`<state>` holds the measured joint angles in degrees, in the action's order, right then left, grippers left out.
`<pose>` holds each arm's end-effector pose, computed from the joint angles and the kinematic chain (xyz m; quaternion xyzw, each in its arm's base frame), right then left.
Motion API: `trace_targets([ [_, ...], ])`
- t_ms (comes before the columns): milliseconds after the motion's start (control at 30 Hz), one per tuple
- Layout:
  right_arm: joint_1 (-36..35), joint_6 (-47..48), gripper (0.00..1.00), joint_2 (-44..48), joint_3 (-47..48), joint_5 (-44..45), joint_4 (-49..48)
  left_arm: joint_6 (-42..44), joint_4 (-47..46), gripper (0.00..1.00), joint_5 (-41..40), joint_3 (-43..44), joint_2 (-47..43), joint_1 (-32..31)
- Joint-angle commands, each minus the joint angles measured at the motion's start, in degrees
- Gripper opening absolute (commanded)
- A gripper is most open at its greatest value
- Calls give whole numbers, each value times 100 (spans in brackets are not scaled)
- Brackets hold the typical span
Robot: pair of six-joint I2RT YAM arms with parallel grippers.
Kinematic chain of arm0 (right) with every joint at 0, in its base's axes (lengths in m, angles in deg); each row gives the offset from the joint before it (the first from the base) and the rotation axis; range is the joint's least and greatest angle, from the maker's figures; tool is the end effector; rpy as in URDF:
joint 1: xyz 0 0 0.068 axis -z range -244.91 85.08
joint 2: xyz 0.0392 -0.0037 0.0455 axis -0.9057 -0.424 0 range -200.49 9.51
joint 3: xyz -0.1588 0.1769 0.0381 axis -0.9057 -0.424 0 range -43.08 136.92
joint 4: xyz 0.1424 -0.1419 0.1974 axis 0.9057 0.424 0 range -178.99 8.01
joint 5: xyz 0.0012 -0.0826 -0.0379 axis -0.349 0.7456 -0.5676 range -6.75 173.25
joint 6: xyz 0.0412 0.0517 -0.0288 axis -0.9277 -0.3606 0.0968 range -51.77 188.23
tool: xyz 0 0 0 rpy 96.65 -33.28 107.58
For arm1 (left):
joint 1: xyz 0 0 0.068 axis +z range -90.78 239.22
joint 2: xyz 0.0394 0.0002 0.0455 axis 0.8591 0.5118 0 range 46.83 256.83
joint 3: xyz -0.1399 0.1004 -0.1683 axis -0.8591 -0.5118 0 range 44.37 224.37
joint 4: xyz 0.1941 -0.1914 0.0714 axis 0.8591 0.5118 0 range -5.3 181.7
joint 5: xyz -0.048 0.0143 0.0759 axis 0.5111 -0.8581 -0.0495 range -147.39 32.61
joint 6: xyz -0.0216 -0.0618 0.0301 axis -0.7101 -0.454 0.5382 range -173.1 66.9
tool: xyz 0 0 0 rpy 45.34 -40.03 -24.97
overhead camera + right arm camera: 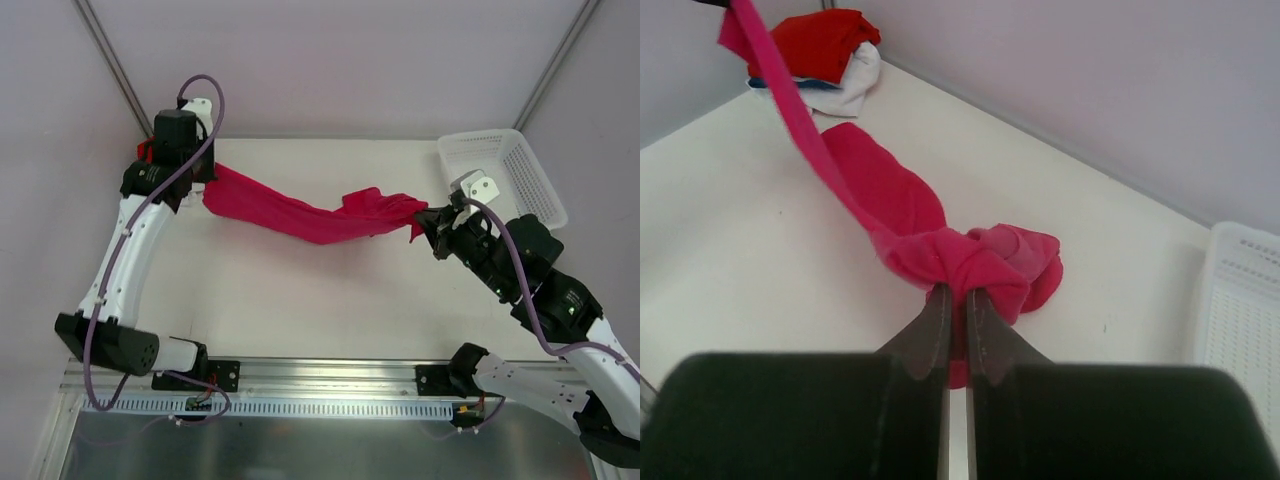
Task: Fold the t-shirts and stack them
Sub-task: Flatten out the tshirt
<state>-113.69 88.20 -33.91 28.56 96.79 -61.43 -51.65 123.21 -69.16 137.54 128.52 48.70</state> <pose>0.1363 0.1343 0.4525 -0.3249 0.6235 0.0954 0.7046 0.3501 -0.0526 0.3936 0.0352 0.8492 0.0461 0.5248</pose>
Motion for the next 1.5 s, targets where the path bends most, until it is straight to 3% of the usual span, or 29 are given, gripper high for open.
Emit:
trace_targets([
  [0, 17, -2, 1, 290, -71, 491, -189, -514, -219, 0, 359, -490, -1399, -37],
  [233, 17, 51, 1, 273, 456, 413, 285, -286, -98, 0, 123, -493, -2692, -862],
  [333, 17, 139, 1, 211, 1017, -139, 461, -216, 140, 0, 210, -326, -2965, -995],
  [400, 8, 165, 0, 89, 1596, -684, 802, -216, 149, 0, 587, -246, -3316, -1022],
  [433, 17, 165, 0, -112, 2321, -956, 970, -242, 166, 0, 684, -211, -3431, -1013],
  [567, 17, 210, 1, -404, 3731, -3219, 1542, -225, 149, 0, 1545, -176, -4220, -1013],
  [633, 17, 52, 0, -369, 4032, -3908, 1525, -198, 149, 0, 1950, -194, -4477, -1022],
  [800, 236, -624, 1, 262, 3965, -5220, 597, -198, 158, 0, 2179, -27, -5119, -1013],
  [900, 710, -1362, 1, 893, 3351, -5598, -438, -198, 149, 0, 2642, 166, -5426, -996],
  [1033, 1885, -2251, 1, 1458, 2961, -6126, -1480, -59, 79, 0, 3083, 492, -5708, -995],
  [1100, 2579, -2409, 0, 1520, 3162, -6214, -1533, -75, 70, 0, 3172, 624, -5699, -995],
  [1200, 3013, -2366, 0, 1608, 3191, -6031, -1489, -5, 35, 0, 3129, 537, -5699, -1022],
  [1300, 3031, -1612, 0, 1714, 3068, -5039, -876, 153, -70, 0, 2532, -60, -5805, -1101],
  [1467, 3023, -864, 0, 1679, 1663, -2992, -427, 136, -641, 0, 1489, -1650, -5919, -1110],
])
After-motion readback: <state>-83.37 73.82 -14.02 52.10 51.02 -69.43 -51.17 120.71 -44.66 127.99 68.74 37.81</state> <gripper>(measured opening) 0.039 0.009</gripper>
